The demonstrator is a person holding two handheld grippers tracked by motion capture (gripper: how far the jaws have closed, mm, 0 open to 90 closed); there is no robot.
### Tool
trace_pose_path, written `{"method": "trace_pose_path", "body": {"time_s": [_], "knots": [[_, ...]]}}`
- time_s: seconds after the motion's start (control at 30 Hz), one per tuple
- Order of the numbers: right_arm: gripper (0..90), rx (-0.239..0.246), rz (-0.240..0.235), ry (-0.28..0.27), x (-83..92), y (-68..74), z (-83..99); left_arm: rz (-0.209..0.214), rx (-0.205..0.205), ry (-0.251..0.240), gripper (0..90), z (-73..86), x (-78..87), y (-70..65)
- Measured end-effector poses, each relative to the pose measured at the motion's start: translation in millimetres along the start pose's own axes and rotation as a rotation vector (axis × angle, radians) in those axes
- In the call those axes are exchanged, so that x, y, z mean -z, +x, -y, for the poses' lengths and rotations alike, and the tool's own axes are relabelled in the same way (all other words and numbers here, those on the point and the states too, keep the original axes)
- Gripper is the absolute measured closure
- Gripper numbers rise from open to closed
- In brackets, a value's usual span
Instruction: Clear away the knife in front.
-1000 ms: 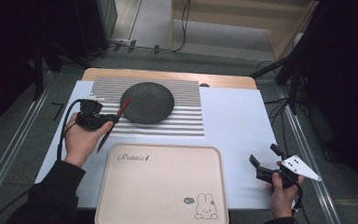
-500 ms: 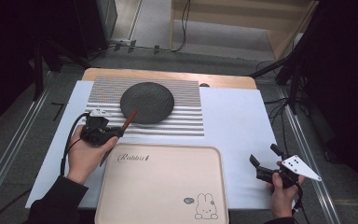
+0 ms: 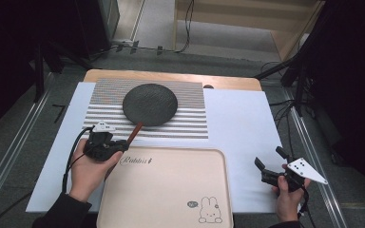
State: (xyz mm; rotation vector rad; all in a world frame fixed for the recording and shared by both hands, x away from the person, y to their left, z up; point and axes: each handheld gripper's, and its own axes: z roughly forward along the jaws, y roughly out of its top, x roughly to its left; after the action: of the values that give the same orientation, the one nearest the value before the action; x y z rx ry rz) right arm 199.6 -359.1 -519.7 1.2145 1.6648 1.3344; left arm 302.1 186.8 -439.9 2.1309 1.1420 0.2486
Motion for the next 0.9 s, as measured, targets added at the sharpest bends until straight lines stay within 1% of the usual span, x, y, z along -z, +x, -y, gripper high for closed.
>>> {"method": "trace_pose_path", "body": {"time_s": [0.07, 0.1, 0.13, 0.17, 0.23, 0.27, 0.33, 0.37, 0.57, 0.63, 0.7, 0.9], "knots": [[4.1, 0.001, 0.0, 0.001, 0.0, 0.1, 0.0, 0.007, 0.007, -0.007, 77.0, 3.1, 1.5, -2.7], [4.1, 0.002, -0.001, 0.0, -0.1, 0.1, 0.0, 0.017, 0.008, -0.01, 77.0, 5.7, 3.5, -5.2], [4.1, 0.002, -0.001, 0.0, 0.0, 0.2, 0.0, 0.017, 0.008, -0.01, 77.0, 5.7, 3.5, -5.2], [4.1, 0.004, -0.001, 0.001, 0.0, 0.1, 0.0, 0.021, -0.001, -0.009, 77.0, 8.0, 5.1, -9.3], [4.1, 0.004, 0.0, 0.003, -0.1, 0.4, -0.1, 0.02, -0.002, -0.01, 76.9, 9.2, 5.7, -11.9], [4.1, 0.003, 0.0, 0.004, -0.1, 0.5, -0.1, 0.031, -0.001, -0.015, 77.0, 11.7, 6.5, -15.8], [4.1, 0.004, 0.0, 0.004, -0.1, 0.5, -0.1, 0.033, -0.003, -0.015, 76.9, 13.0, 6.8, -17.3], [4.1, 0.004, 0.0, 0.004, -0.1, 0.5, -0.1, 0.043, 0.001, -0.016, 76.9, 16.0, 6.7, -20.0], [4.1, 0.003, 0.0, 0.004, 0.0, 0.5, 0.0, 0.054, 0.01, -0.014, 76.9, 24.0, 6.2, -23.5], [4.1, 0.003, -0.001, 0.002, 0.0, 0.3, 0.0, 0.059, 0.022, -0.014, 76.9, 28.9, 6.6, -24.5], [4.1, 0.005, -0.001, 0.002, 0.0, 0.1, 0.0, 0.063, 0.025, -0.015, 76.9, 32.5, 6.6, -26.1], [4.1, 0.005, 0.001, 0.005, -0.2, 0.5, 0.0, 0.067, 0.014, 0.0, 76.9, 40.4, 5.1, -33.5]]}}
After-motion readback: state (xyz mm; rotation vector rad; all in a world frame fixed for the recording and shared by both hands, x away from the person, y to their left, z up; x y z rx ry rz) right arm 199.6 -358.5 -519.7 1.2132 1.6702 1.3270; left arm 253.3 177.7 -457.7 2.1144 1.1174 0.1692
